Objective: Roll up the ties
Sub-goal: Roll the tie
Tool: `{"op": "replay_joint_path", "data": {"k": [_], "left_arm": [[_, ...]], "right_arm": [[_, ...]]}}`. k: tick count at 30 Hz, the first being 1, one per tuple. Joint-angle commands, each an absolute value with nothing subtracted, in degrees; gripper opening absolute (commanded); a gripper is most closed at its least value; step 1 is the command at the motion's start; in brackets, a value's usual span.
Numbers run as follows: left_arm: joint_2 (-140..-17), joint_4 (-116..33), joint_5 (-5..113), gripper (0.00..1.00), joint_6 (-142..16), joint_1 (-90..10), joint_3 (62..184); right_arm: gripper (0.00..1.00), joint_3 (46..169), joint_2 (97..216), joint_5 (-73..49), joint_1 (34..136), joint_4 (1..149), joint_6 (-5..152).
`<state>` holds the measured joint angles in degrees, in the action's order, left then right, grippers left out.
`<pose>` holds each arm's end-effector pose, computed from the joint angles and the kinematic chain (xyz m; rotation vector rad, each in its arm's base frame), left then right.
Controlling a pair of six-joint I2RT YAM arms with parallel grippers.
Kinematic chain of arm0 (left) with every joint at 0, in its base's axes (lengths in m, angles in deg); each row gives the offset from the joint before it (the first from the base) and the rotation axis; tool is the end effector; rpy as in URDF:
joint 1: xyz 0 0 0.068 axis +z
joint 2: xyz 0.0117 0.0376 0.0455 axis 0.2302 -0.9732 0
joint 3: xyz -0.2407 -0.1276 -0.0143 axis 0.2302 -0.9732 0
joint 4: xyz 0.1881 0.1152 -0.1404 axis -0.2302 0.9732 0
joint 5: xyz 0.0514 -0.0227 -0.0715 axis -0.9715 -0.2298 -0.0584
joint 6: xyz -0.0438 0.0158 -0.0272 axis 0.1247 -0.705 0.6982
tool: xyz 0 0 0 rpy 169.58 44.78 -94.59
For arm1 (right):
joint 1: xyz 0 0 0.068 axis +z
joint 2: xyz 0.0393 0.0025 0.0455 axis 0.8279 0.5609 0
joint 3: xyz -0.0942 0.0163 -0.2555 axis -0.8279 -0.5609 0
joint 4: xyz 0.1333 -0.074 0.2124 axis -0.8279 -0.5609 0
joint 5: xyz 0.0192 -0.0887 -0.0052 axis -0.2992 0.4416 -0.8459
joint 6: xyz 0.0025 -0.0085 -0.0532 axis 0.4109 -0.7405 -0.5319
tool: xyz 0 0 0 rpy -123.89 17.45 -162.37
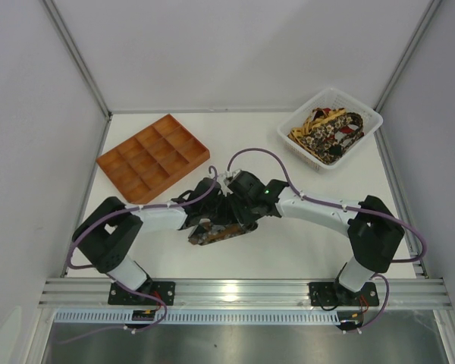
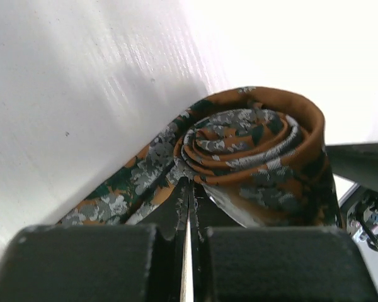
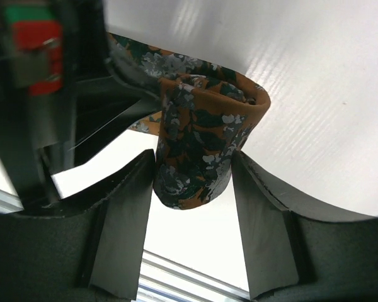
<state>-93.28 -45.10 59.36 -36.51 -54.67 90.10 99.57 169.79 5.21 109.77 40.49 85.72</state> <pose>0.2192 -0.2042 0.1493 0.1906 2.5274 -0.9111 0.2034 0.2690 0.2243 -0.7362 2.5398 0.2160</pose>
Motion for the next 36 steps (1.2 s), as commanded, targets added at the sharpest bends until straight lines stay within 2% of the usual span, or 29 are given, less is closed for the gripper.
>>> {"op": "replay_joint_path", "data": {"k": [1,7,15,21,27,36], "left_arm": [[-94.34,-49.60,60.57,0.00,-34.83,-54.26,90.17],[-95.66,-51.27,61.53,0.01,-34.03,-54.35,89.29],[-95.48,-51.98,61.53,0.01,-33.86,-54.26,87.79],[-95.39,-53.03,61.89,0.00,-33.51,-54.26,86.30],[-95.74,-53.20,61.53,0.00,-33.77,-54.35,85.51],[-92.76,-50.83,58.90,0.00,-36.32,-54.44,84.28]], "right_arm": [[0.58,98.91,168.53,4.04,110.02,43.32,84.21],[0.65,97.76,166.42,1.06,110.11,46.31,80.96],[0.67,96.18,165.10,-3.79,107.48,50.27,82.00],[0.67,93.11,163.61,-13.88,103.79,54.21,84.02],[0.66,86.88,163.16,-30.83,99.04,62.56,88.06],[0.66,86.16,163.25,-32.17,98.24,63.01,88.16]]}}
